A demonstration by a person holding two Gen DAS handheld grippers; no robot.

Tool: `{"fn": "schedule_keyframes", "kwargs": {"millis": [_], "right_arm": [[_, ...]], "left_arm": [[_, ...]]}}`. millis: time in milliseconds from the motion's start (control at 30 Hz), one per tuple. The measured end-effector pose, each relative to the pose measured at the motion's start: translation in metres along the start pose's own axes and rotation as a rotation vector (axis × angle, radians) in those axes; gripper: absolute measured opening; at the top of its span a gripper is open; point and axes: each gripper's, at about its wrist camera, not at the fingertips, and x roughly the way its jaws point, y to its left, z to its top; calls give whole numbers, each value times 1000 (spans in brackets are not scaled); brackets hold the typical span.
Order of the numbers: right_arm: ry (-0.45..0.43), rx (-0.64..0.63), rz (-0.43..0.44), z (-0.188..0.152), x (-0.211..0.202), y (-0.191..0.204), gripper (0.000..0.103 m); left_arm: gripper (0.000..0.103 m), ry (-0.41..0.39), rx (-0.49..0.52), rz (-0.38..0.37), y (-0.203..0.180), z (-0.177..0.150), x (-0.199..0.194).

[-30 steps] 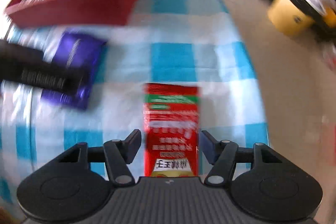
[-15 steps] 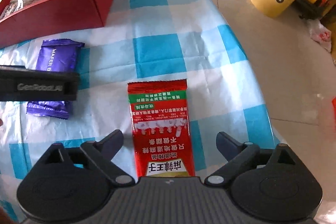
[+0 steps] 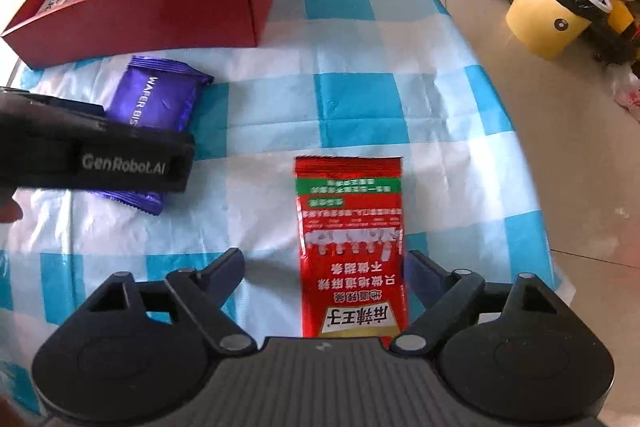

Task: Organize snacks
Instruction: 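Grasp the blue wafer packet with the left tool while the right tool grasps the red packet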

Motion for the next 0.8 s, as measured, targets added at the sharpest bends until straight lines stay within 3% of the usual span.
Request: {"fn": "schedule_keyframes", "kwargs": {"millis": [333, 400, 433, 467, 567, 700, 800], "right_arm": [[-45, 12, 19, -5, 0, 24, 71], [-36, 16, 21, -7, -3, 22, 75], [-25, 28, 30, -5, 0, 20, 83], [-3, 37, 52, -2, 5, 17, 99], [10, -44, 36, -3, 13, 29, 100], [12, -40, 59, -2, 13, 25, 100], [-3, -61, 59, -5, 12, 27, 100]], "left_arm": [[75, 23, 92, 28, 10, -28, -15], [76, 27, 93, 28, 14, -33, -16], [77, 29, 91, 26, 16, -34, -17], [78, 29, 88, 25, 17, -34, -17], [80, 32, 94, 29, 21, -36, -15], [83, 19, 120, 39, 17, -33, -15], [95, 13, 146, 69, 17, -32, -12]]}}
